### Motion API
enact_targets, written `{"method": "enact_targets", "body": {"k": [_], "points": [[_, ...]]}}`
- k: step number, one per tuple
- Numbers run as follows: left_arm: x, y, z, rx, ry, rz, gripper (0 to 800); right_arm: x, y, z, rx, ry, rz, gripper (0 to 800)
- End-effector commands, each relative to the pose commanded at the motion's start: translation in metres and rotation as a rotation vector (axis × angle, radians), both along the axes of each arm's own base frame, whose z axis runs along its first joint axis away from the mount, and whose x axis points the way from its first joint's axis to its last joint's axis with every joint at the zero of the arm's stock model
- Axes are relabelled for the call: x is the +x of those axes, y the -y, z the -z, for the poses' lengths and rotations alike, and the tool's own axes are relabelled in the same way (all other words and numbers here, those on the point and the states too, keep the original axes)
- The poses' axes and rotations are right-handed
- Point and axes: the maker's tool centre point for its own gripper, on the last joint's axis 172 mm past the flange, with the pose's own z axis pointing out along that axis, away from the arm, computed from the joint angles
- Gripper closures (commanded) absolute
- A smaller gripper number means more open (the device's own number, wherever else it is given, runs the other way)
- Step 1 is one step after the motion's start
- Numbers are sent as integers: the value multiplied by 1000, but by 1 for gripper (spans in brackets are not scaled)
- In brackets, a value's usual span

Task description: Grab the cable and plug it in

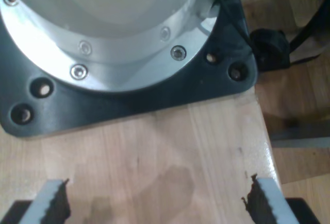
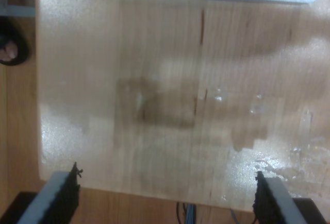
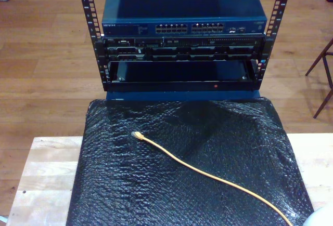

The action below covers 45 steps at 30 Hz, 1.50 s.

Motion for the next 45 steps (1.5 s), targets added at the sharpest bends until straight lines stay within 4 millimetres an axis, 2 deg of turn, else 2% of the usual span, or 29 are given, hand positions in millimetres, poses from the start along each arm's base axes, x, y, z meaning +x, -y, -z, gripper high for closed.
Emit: {"method": "enact_targets", "body": {"k": [17, 26, 35, 40, 43, 45], "points": [[0, 0, 0, 0, -1, -1, 0, 0, 0, 0, -2, 0, 2, 0], [0, -7, -10, 2, -8, 2, 0, 0, 16, -22, -42, 0, 16, 0], [0, -13, -35, -30, -20, -8, 0, -4, 16, -59, 28, -28, 84, 0], [2, -20, -56, -49, -29, -16, 0, 14, 16, -89, 72, 35, 143, 0], [15, -27, -72, -51, -2, -37, 0, 21, 26, -114, 77, 52, 158, 0], [25, -29, -82, -61, 25, -60, 0, 33, 28, -130, 94, 89, 206, 0]]}}
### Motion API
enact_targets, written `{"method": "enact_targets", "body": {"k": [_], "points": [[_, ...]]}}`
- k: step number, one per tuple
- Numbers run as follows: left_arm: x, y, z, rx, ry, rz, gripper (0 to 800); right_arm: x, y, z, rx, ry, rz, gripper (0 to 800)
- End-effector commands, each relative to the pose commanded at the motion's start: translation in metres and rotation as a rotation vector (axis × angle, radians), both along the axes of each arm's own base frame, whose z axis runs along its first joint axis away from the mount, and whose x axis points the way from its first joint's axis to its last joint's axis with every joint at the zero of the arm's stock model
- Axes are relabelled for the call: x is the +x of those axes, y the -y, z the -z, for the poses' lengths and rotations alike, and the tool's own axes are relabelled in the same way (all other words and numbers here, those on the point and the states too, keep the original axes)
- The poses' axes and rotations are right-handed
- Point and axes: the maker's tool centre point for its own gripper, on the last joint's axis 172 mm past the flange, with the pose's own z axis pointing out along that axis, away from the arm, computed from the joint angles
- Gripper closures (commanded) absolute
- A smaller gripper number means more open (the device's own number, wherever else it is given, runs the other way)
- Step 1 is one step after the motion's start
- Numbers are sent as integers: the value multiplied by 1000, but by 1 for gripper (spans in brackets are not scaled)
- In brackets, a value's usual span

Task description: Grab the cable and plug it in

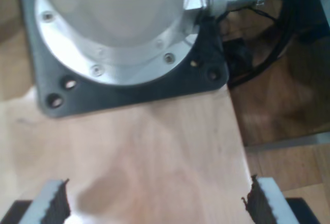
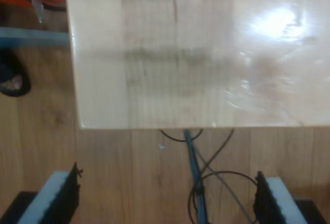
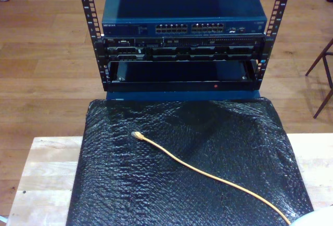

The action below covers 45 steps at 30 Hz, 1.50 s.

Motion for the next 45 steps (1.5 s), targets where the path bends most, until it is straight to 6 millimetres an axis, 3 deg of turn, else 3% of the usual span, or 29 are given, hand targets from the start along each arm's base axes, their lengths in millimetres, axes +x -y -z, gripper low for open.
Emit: {"method": "enact_targets", "body": {"k": [6, 10, 15, 22, 28, 34, 45], "points": [[22, 4, -25, -42, 31, 3, 0, 33, 1, -47, 73, 46, 141, 0], [42, 2, -42, -37, 19, -25, 0, 67, -4, -65, 115, 46, 200, 0], [74, 8, -64, -32, -25, -22, 0, 91, -10, -80, 143, -4, 275, 0], [112, 32, -84, -21, -94, -31, 0, 142, -46, -108, 319, 20, 351, 0], [128, 48, -87, -27, -107, -20, 0, 182, -91, -137, 565, 73, 438, 2], [140, 62, -85, -63, -119, -37, 0, 209, -103, -155, 640, 119, 498, 3], [155, 79, -78, -48, -234, -63, 0, 237, -126, -160, 585, 106, 473, 6]]}}
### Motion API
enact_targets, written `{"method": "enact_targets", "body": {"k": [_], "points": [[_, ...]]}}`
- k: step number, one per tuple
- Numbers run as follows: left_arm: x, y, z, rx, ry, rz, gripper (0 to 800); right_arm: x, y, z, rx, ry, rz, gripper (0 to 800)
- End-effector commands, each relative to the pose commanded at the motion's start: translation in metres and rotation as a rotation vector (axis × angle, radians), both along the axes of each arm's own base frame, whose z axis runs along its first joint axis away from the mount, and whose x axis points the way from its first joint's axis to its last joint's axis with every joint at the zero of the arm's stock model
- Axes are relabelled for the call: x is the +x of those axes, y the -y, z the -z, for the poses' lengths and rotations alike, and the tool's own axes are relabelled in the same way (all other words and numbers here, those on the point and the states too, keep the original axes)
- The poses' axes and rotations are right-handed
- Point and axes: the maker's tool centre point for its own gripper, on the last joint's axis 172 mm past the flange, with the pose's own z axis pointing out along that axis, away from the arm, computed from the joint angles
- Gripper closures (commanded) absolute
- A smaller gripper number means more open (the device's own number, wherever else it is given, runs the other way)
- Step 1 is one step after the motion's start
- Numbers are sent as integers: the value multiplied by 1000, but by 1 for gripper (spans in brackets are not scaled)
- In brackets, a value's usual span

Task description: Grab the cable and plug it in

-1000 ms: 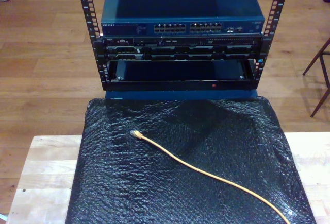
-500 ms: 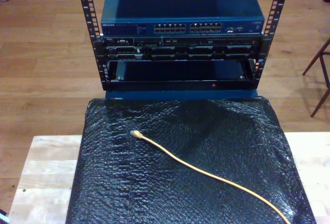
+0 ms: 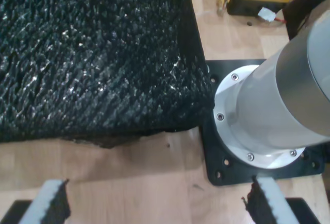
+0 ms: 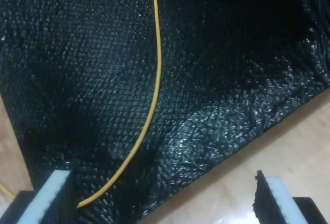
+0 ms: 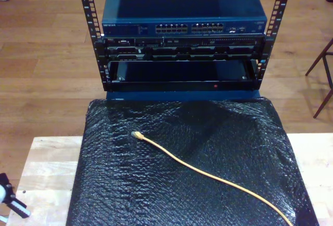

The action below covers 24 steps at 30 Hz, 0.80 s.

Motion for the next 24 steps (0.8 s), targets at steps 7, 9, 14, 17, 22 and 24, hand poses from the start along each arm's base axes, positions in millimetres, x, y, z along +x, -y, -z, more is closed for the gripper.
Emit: {"method": "enact_targets", "body": {"k": [7, 9, 14, 17, 22, 24], "points": [[15, 13, -5, 11, -11, -12, 0, 24, -10, 1, -67, -8, 6, 6], [18, 18, -6, 6, -10, -17, 0, 29, -13, 1, -89, 0, 8, 6], [24, 23, -4, 22, -13, -11, 0, 48, -32, 4, -144, 6, 4, 7], [31, 21, -1, 49, -8, -26, 0, 54, -41, 11, -203, -21, -22, 7], [36, 27, 1, 73, -17, -31, 0, 68, -59, 22, -335, -57, -67, 7], [36, 30, 2, 75, -27, -33, 0, 75, -70, 23, -361, -53, -78, 7]]}}
